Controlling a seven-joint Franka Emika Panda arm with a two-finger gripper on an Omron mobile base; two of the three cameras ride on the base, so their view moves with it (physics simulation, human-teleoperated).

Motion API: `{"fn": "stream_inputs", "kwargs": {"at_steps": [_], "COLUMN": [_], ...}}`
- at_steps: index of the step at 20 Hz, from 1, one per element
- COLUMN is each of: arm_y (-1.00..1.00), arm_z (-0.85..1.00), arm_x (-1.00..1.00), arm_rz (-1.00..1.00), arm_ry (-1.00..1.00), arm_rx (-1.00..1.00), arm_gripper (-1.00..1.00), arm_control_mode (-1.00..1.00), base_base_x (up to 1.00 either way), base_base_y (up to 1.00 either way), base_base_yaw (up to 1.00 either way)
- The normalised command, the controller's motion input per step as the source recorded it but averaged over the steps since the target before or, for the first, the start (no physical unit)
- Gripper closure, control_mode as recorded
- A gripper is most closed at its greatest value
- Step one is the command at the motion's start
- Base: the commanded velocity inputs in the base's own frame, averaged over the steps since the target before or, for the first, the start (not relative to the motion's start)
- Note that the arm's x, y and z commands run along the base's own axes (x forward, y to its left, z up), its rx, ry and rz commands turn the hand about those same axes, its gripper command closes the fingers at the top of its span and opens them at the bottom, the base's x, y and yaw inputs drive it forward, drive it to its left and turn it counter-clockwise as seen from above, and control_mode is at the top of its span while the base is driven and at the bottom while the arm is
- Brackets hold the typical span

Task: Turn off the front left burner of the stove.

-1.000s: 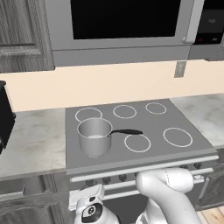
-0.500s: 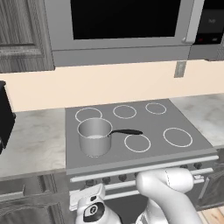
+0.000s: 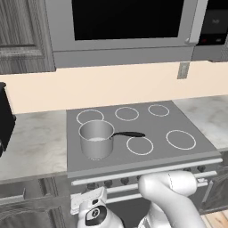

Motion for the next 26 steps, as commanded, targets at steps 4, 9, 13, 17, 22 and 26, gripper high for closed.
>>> {"fn": "stream_inputs", "kwargs": {"at_steps": [4, 9, 13, 17, 22, 26], "arm_y": [-0.01, -0.01, 0.00, 0.00, 0.00, 0.00], "arm_z": [0.00, 0.00, 0.02, 0.09, 0.12, 0.12], "arm_x": [0.00, 0.00, 0.00, 0.00, 0.00, 0.00], "arm_rz": [0.00, 0.00, 0.00, 0.00, -0.02, -0.02], "arm_ry": [0.00, 0.00, 0.00, 0.00, 0.00, 0.00], "arm_rx": [0.00, 0.02, 0.11, 0.16, 0.23, 0.25], "arm_gripper": [1.00, 1.00, 1.00, 1.00, 1.00, 1.00], "arm_control_mode": [-1.00, -1.00, -1.00, -1.00, -1.00, -1.00], "base_base_x": [0.00, 0.00, 0.00, 0.00, 0.00, 0.00], "base_base_y": [0.00, 0.00, 0.00, 0.00, 0.00, 0.00], "base_base_yaw": [0.00, 0.00, 0.00, 0.00, 0.00, 0.00]}}
